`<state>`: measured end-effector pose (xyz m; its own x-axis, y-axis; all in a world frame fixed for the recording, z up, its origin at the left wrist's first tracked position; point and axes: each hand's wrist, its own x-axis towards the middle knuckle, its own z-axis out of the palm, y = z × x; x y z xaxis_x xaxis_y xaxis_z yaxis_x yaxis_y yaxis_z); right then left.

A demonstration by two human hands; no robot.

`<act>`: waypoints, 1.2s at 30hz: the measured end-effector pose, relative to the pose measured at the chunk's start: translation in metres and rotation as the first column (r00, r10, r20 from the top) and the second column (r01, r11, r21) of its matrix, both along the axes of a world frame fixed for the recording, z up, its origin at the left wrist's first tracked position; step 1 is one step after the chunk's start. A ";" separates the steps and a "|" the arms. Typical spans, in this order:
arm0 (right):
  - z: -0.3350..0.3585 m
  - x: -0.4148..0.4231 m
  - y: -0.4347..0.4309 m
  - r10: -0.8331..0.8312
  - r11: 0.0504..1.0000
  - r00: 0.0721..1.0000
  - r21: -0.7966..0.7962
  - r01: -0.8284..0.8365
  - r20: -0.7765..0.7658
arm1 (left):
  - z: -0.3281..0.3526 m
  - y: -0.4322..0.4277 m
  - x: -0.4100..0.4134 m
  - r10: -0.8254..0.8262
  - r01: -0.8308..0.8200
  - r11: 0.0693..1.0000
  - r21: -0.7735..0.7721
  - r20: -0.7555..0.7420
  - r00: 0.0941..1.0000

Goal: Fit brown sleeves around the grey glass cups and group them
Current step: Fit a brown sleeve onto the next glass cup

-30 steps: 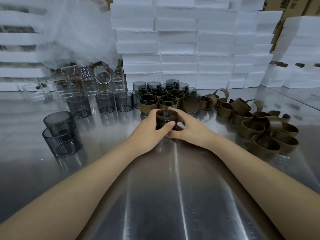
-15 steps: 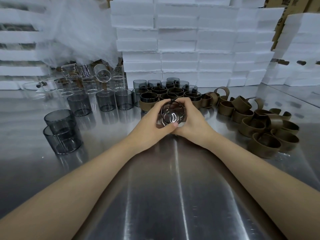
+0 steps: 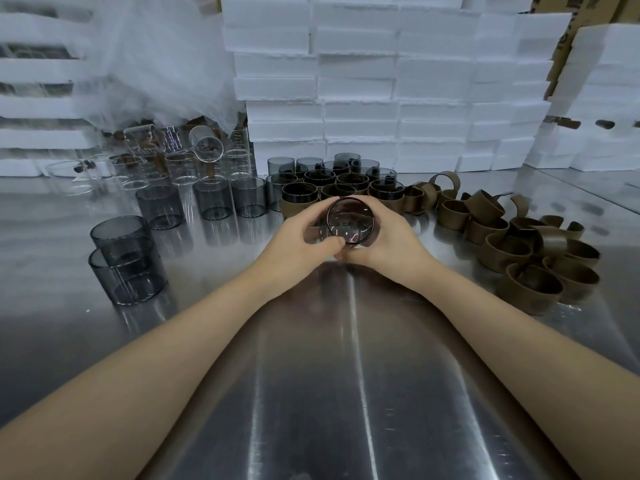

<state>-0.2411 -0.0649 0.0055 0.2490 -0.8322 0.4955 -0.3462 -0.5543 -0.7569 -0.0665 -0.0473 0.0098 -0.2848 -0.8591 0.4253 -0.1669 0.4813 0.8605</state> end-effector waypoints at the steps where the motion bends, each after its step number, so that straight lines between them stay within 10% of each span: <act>1: 0.000 0.000 0.000 -0.002 1.000 1.000 0.011 0.002 0.005 | 0.000 0.000 0.000 -0.010 0.010 1.000 0.020 -0.025 1.000; 19: 0.002 0.002 0.005 0.065 0.994 0.996 -0.082 -0.070 -0.065 | 0.002 -0.008 0.001 0.031 0.089 0.944 0.318 -0.354 0.935; 36: 0.008 0.011 0.013 0.046 0.977 0.954 -0.184 -0.105 -0.298 | -0.001 -0.006 -0.006 0.165 -0.123 0.959 0.256 -0.148 0.975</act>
<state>-0.2301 -0.0518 0.0134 0.4645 -0.6996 0.5429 -0.4859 -0.7139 -0.5042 -0.0720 -0.0533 0.0090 -0.0935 -0.9691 0.2284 -0.0638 0.2347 0.9700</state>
